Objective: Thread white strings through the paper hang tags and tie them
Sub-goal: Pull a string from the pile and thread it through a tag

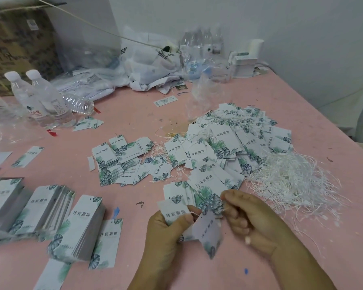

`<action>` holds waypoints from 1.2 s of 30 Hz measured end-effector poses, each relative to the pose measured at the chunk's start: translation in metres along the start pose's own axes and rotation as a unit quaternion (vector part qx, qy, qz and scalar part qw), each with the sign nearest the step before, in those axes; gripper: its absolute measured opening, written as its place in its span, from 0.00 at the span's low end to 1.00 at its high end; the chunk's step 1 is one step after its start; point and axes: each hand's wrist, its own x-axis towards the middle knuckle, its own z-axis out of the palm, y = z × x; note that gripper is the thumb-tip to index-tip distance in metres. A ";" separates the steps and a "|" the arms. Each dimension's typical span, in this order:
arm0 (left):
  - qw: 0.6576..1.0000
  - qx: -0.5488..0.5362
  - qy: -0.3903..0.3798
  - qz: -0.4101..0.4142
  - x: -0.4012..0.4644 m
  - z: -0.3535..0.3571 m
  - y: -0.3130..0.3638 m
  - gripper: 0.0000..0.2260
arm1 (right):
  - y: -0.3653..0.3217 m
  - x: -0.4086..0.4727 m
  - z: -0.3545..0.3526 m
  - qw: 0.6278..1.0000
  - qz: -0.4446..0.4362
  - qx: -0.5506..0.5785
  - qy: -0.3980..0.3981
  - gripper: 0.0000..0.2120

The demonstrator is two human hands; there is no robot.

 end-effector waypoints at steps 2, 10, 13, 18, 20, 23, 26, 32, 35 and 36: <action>1.000 -0.020 0.014 0.007 0.001 -0.002 0.001 0.14 | -0.004 0.000 -0.003 0.997 -0.010 0.062 0.040 0.08; 0.999 0.031 0.027 0.000 0.000 0.005 -0.003 0.16 | 0.007 -0.010 0.024 0.973 -0.209 -0.034 0.097 0.11; 0.999 0.036 0.031 -0.005 0.000 0.006 -0.003 0.17 | 0.018 -0.018 0.037 0.925 -0.284 -0.217 0.128 0.13; 0.999 0.047 0.017 -0.004 -0.003 0.010 -0.003 0.22 | 0.025 -0.022 0.050 0.896 -0.303 -0.308 0.101 0.09; 0.998 0.068 0.012 0.004 -0.003 0.011 -0.001 0.21 | 0.023 -0.022 0.048 0.884 -0.295 -0.346 0.105 0.08; 0.996 0.090 0.000 0.018 -0.004 0.013 0.000 0.20 | 0.020 -0.023 0.048 0.870 -0.278 -0.394 0.102 0.06; 0.995 0.098 -0.008 0.018 -0.005 0.011 -0.001 0.21 | 0.017 -0.025 0.045 0.861 -0.264 -0.419 0.114 0.12; 0.995 0.095 -0.033 0.015 -0.005 0.014 -0.001 0.20 | 0.008 -0.032 0.051 0.856 -0.252 -0.436 0.115 0.06; 0.998 0.059 -0.032 -0.004 -0.004 0.012 0.001 0.18 | -0.003 -0.037 0.054 0.892 -0.264 -0.346 0.123 0.08; 0.998 0.049 -0.035 -0.007 -0.004 0.012 0.001 0.16 | -0.007 -0.040 0.054 0.909 -0.261 -0.302 0.121 0.07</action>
